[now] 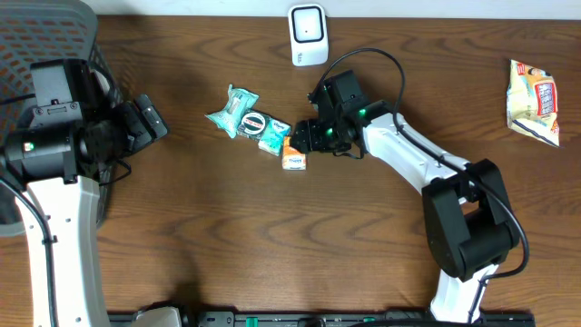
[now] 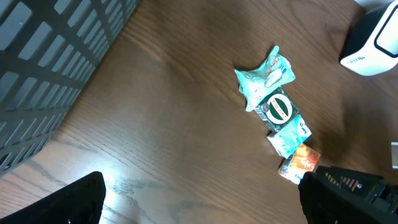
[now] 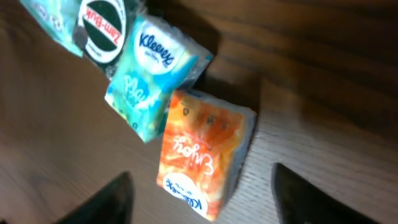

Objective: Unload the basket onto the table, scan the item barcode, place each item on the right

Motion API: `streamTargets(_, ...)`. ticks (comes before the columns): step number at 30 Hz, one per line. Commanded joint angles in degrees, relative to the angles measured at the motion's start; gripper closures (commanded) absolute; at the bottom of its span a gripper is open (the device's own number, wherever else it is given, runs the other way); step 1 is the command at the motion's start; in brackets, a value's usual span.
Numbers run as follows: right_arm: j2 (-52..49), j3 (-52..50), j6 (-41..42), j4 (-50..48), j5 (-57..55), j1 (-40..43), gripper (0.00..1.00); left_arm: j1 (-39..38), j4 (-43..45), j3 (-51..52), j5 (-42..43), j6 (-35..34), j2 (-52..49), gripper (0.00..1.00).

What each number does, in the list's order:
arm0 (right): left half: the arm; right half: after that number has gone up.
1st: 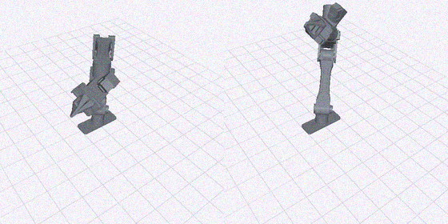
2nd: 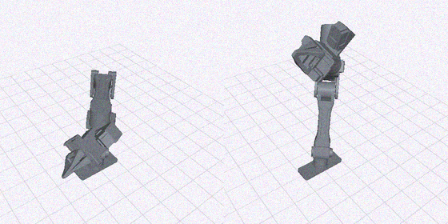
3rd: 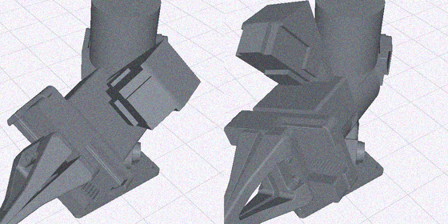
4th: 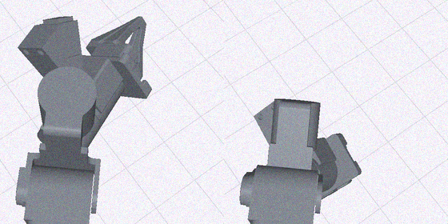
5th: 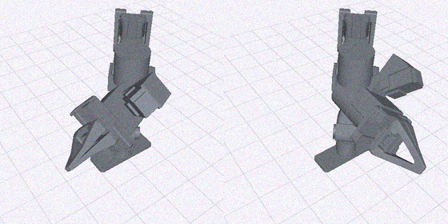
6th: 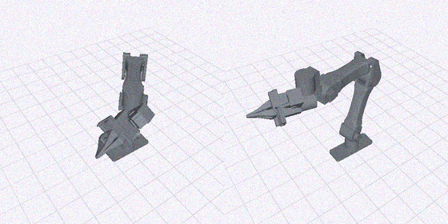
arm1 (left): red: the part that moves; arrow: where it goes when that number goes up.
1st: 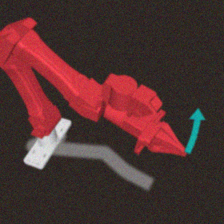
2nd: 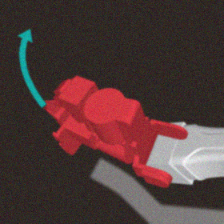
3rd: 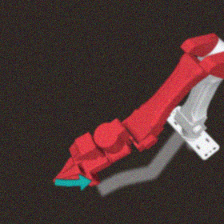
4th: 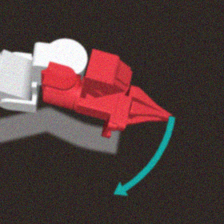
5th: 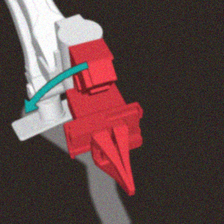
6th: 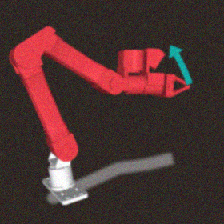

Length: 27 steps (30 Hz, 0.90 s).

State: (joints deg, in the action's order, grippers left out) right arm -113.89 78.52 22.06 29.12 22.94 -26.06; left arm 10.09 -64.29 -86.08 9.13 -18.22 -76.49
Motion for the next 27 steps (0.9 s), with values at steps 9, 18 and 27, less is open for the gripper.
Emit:
streamTargets(9,-3.1,0.0,1.92,-0.72,1.44,-0.39,0.38,0.24,-0.15,-1.25,0.31,-0.07,-0.13,0.02)
streamTargets(18,-3.1,0.0,1.92,-0.63,1.4,-0.48,0.36,0.24,-0.15,-1.25,0.31,-0.09,-0.13,0.02)
streamTargets(27,-3.1,0.0,1.95,-0.66,1.4,-0.52,0.3,0.24,-0.15,-1.25,0.31,-0.09,-0.13,0.02)
